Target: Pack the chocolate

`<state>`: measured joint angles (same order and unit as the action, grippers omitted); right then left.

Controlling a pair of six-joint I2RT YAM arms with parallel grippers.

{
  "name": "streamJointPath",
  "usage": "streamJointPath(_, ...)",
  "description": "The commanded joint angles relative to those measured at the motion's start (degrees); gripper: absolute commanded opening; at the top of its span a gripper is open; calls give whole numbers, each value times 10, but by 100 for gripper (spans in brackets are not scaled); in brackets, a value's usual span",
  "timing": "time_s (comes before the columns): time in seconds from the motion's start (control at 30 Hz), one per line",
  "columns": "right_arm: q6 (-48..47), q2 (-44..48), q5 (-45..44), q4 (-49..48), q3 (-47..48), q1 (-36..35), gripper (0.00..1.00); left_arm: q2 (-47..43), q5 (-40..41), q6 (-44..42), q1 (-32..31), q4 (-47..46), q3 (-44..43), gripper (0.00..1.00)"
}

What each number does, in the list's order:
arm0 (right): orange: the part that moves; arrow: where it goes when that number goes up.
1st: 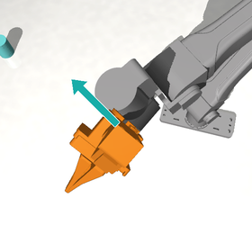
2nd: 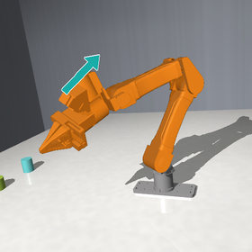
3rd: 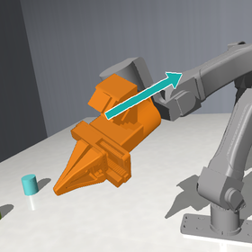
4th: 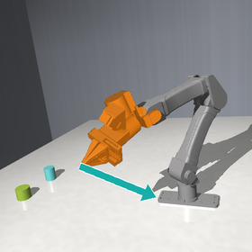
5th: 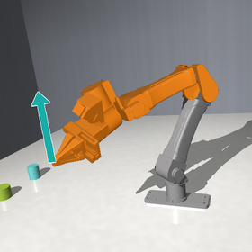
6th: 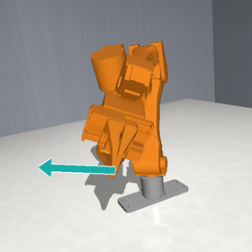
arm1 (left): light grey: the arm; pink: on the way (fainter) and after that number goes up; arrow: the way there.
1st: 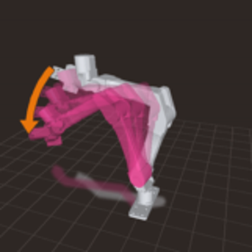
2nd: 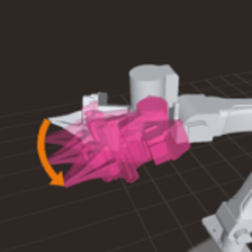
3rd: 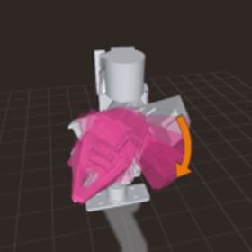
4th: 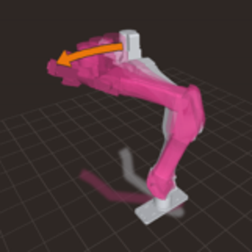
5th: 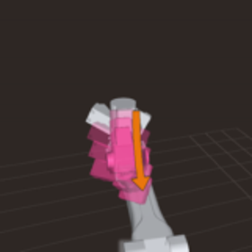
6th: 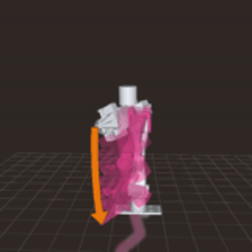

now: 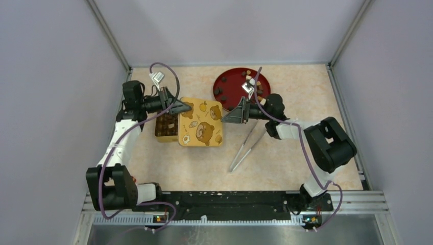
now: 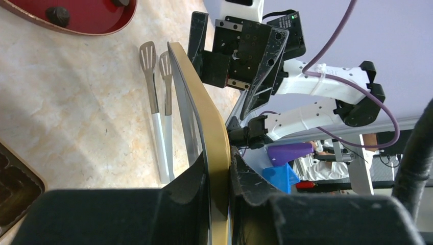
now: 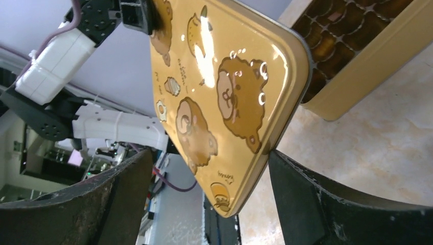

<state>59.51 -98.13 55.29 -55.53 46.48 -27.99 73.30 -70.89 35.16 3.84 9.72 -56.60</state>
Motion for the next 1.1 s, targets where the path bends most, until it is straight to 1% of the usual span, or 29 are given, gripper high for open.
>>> streamJointPath(0.0, 45, -6, 36, -118, -10, -4, 82, -28, -38, 49, 5, -90, 5, 1)
streamJointPath(0.03, 66, -11, 44, -148, -12, -6, 82, -32, -37, 57, 7, -92, 7, 2)
streamJointPath(0.13, 134, -41, 65, -248, -15, -13, 82, -39, -41, 81, 8, -139, 16, 2)
streamJointPath(0.17, 165, -53, 69, -291, -15, -16, 82, -40, -43, 92, 8, -153, 20, 2)
streamJointPath(0.23, 236, -81, 75, -411, -10, -19, 80, -42, -51, 111, 8, -176, 27, 2)
streamJointPath(0.27, 263, -94, 79, -428, -3, -21, 79, -42, -54, 119, 9, -185, 29, 2)
streamJointPath(0.33, 267, -104, 82, -430, 10, -29, 76, -44, -59, 131, 9, -201, 34, 2)
streamJointPath(0.47, 253, -115, 73, -414, 24, -41, 76, -53, -62, 137, 9, -210, 37, 2)
streamJointPath(0.8, 196, -117, 27, -373, 2, -34, 77, -64, -65, 134, 11, -204, 34, 2)
streamJointPath(0.9, 177, -104, 17, -359, -12, -26, 77, -63, -59, 107, 13, -172, 26, 1)
streamJointPath(0.97, 161, -93, 18, -341, -20, -20, 73, -62, -54, 82, 14, -136, 17, 2)
streamJointPath(1.07, 141, -81, 26, -315, -28, -13, 73, -60, -45, 59, 14, -105, 12, 2)
